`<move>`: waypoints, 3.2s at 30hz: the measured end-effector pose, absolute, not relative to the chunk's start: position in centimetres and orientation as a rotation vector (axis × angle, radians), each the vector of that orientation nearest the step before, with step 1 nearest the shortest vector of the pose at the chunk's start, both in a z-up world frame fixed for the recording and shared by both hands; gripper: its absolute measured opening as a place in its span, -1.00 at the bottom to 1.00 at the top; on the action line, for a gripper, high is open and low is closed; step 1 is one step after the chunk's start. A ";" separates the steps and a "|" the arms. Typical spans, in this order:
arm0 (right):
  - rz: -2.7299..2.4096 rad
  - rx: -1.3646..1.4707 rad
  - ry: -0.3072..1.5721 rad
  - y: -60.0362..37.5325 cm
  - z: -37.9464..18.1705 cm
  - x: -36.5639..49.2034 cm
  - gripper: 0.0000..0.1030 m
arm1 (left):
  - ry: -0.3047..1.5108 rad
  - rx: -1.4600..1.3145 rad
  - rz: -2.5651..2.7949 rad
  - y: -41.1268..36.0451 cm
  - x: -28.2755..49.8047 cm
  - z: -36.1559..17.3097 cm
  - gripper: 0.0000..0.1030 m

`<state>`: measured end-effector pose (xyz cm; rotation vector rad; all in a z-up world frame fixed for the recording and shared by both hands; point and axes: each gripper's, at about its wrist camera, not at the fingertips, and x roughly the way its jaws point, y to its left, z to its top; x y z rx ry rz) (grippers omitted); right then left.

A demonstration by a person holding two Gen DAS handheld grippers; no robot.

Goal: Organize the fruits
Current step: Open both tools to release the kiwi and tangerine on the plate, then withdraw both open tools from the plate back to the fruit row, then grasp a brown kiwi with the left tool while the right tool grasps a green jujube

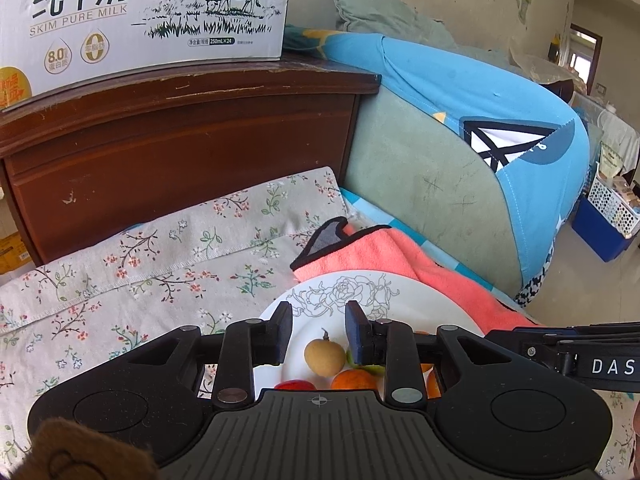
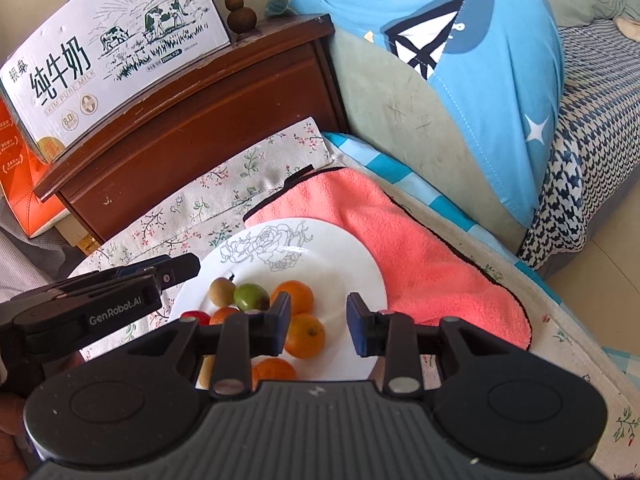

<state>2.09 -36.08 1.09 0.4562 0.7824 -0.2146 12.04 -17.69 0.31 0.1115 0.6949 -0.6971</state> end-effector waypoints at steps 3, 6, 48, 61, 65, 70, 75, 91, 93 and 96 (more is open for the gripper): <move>-0.212 0.471 0.765 -36.3 1.4 2.0 -0.38 | 0.682 0.095 -0.683 -17.3 11.9 1.2 -0.12; -0.197 0.465 0.757 -36.1 1.6 2.0 -0.36 | 0.671 0.085 -0.666 -16.7 11.5 2.0 0.09; 0.223 0.241 0.799 -25.1 1.3 4.0 -0.34 | 0.792 0.220 -0.618 -3.8 6.9 0.9 0.25; 0.319 0.180 0.869 -21.9 -0.9 5.6 -0.34 | 0.892 0.304 -0.684 -3.6 5.5 -2.7 0.25; 0.321 0.158 0.890 -21.4 -1.6 6.1 -0.34 | 0.903 0.302 -0.681 -3.5 5.7 -3.2 0.24; 0.316 0.141 0.907 -21.1 -2.3 6.7 -0.34 | 0.907 0.272 -0.676 -3.4 6.0 -3.5 0.19; 0.312 0.115 0.927 -20.7 -2.9 7.1 -0.29 | 0.897 0.258 -0.675 -3.4 6.2 -3.7 0.13; 0.300 0.075 0.934 -19.9 -3.6 7.0 -0.35 | 0.867 0.271 -0.696 -3.8 5.9 -4.0 -0.49; 0.299 0.072 0.933 -19.9 -3.6 7.0 -0.35 | 0.875 0.259 -0.694 -3.8 6.0 -4.0 -0.50; 0.299 0.073 0.933 -19.9 -3.5 6.9 -0.36 | 0.882 0.263 -0.700 -3.8 5.9 -3.9 -0.50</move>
